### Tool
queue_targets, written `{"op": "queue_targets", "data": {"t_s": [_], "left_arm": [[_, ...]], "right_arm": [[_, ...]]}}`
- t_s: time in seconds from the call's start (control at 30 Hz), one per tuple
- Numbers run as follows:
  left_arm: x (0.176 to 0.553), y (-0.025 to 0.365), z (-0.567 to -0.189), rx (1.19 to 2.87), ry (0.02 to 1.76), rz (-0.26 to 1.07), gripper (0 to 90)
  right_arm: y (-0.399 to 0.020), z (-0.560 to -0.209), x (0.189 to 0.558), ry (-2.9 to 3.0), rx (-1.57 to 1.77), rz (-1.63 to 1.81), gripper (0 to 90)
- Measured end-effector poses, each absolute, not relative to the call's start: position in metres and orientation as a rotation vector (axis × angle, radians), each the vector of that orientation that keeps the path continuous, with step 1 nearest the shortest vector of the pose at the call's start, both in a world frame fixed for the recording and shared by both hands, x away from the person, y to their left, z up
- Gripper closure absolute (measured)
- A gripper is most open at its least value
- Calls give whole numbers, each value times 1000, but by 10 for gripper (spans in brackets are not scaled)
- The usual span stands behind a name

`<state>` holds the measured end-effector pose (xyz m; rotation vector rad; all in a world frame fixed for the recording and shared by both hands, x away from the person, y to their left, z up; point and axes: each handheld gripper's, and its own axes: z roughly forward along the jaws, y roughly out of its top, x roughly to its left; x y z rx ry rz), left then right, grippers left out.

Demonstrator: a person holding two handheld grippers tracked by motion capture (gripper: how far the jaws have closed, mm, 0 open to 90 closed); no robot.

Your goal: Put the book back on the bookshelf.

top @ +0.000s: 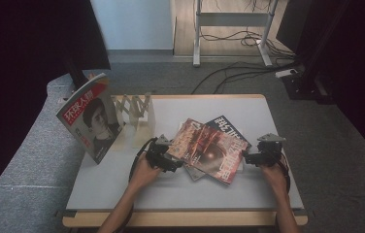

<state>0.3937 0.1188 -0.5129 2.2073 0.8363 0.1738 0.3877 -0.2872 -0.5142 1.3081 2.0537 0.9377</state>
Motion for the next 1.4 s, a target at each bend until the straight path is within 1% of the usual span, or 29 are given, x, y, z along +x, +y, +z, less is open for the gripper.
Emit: {"op": "queue_targets", "data": {"t_s": [0.63,0.9,1.4], "left_arm": [[374,126,-514,2190,807,158,0],[361,130,-512,2152,792,137,0],[338,130,-511,2142,764,126,0]], "right_arm": [[-288,-513,410,2052,1369,954,0],[-285,-513,421,2048,1385,947,0],[-277,-513,441,2036,1419,940,0]]}}
